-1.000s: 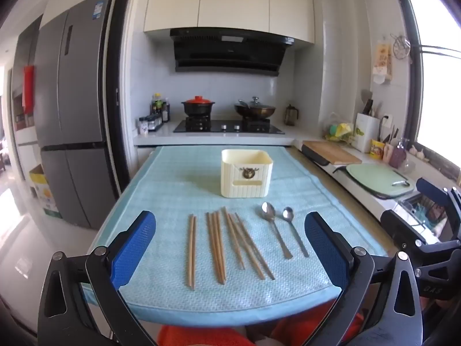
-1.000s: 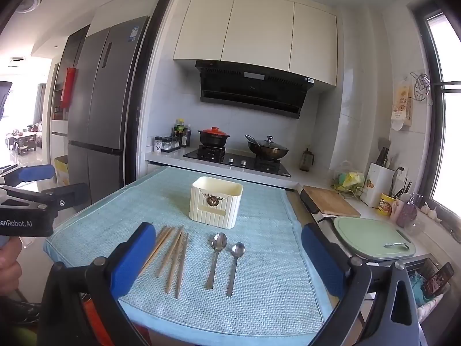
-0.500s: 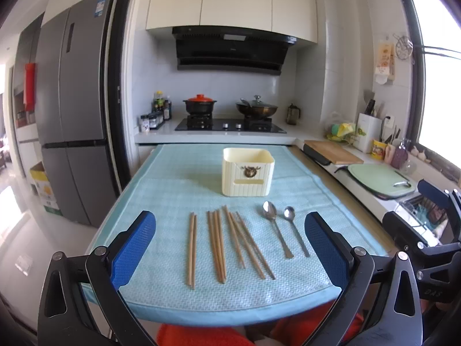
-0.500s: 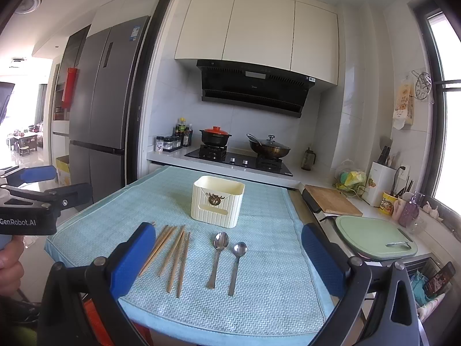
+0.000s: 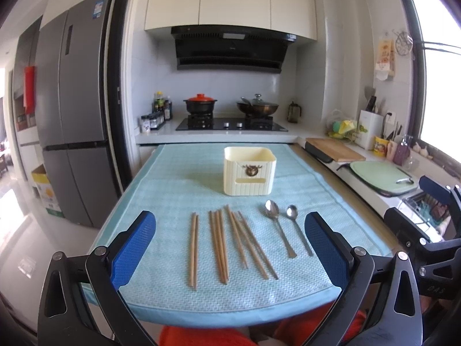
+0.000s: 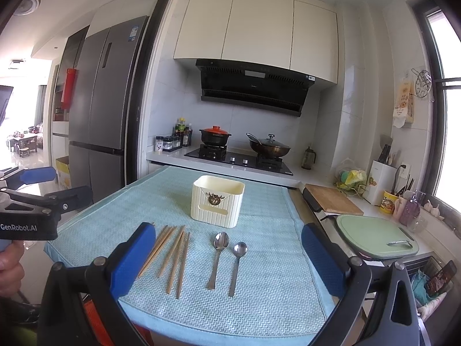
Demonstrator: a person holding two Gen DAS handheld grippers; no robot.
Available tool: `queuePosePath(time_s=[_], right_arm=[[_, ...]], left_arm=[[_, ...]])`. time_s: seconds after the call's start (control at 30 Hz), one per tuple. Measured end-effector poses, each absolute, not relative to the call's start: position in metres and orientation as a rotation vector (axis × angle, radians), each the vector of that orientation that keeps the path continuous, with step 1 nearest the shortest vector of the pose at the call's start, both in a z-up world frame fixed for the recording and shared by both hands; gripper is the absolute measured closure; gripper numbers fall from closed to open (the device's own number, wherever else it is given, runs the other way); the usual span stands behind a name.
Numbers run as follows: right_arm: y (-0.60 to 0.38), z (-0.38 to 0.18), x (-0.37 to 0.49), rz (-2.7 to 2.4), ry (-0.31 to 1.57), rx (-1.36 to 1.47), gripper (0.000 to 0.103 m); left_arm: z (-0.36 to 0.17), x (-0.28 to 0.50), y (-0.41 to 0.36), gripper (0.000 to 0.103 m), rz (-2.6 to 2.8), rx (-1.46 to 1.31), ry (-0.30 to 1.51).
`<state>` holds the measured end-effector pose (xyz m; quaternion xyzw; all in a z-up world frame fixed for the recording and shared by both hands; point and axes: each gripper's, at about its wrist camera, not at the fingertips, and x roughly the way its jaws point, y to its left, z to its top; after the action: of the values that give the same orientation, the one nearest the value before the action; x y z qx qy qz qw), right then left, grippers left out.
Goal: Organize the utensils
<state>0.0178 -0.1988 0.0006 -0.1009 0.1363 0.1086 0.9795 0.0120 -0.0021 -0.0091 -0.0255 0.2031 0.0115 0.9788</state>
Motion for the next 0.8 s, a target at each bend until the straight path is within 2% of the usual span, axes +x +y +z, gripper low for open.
queuePosePath(time_s=[0.8], right_arm=[[-0.197, -0.002, 0.028, 0.224, 0.296, -0.204, 0.000]], left_arm=[[-0.011, 0.020, 0.000, 0.000, 0.051, -0.038, 0.430]])
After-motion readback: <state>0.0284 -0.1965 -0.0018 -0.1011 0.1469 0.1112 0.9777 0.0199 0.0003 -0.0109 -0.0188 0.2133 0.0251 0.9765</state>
